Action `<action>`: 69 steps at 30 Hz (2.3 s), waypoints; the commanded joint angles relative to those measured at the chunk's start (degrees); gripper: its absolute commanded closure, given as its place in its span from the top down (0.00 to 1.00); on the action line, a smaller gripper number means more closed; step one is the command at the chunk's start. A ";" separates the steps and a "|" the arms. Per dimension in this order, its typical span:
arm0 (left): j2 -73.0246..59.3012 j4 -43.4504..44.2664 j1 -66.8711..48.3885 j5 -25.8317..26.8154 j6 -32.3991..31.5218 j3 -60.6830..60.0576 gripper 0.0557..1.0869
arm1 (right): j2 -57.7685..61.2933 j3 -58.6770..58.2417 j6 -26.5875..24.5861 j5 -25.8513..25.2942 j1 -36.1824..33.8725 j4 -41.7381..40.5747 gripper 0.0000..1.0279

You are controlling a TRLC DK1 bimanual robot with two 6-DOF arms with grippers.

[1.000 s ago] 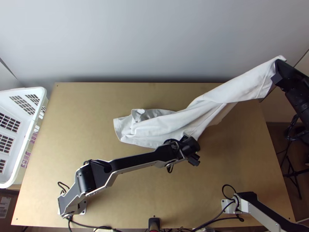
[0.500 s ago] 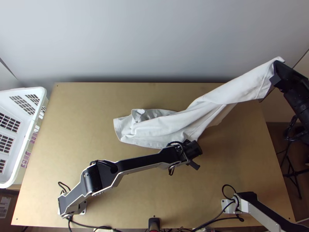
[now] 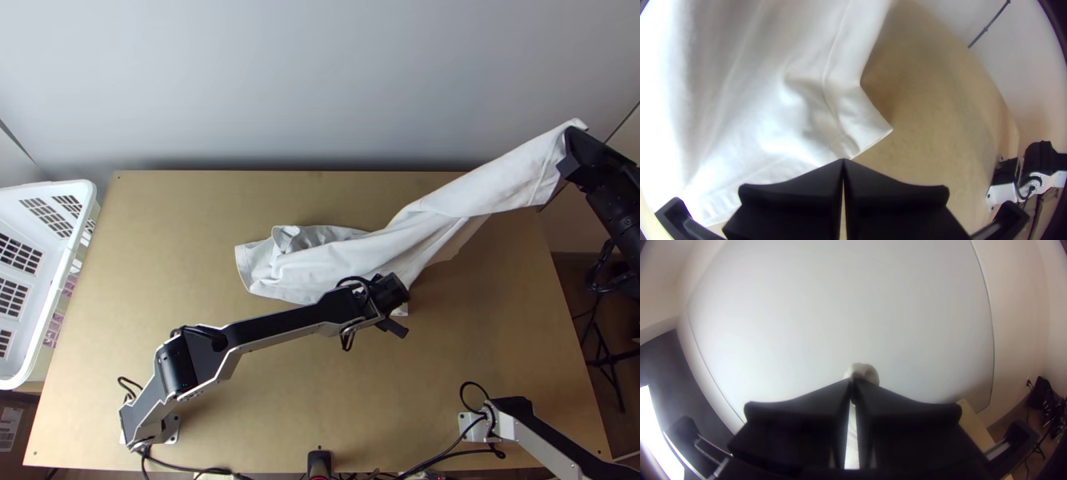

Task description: Fold the t-shirt

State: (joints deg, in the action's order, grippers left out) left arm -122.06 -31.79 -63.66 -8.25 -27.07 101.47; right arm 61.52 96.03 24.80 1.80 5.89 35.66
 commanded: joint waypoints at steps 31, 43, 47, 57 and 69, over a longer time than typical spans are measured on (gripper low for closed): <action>-11.89 -5.74 0.11 -0.01 -0.44 9.80 0.04 | -1.05 -0.40 -1.33 -0.05 1.14 -0.06 0.03; -6.00 -5.74 2.31 -0.54 -0.62 8.39 0.04 | -0.96 -0.58 -1.15 -0.05 1.23 -0.59 0.03; -1.60 -5.56 3.72 -0.63 -0.44 8.48 0.04 | -0.96 -0.67 -1.15 0.04 1.23 -0.59 0.03; 6.40 -5.74 7.23 -0.54 -0.53 9.18 0.04 | -0.61 -0.58 -0.71 0.04 1.32 -1.29 0.03; 19.58 -6.00 17.16 -0.10 -0.97 9.01 0.04 | -0.70 0.12 -0.80 0.04 1.40 -1.38 0.03</action>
State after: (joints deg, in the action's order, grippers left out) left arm -110.19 -37.71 -52.21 -8.80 -27.83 110.45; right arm 60.84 95.74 23.99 1.83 7.22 34.35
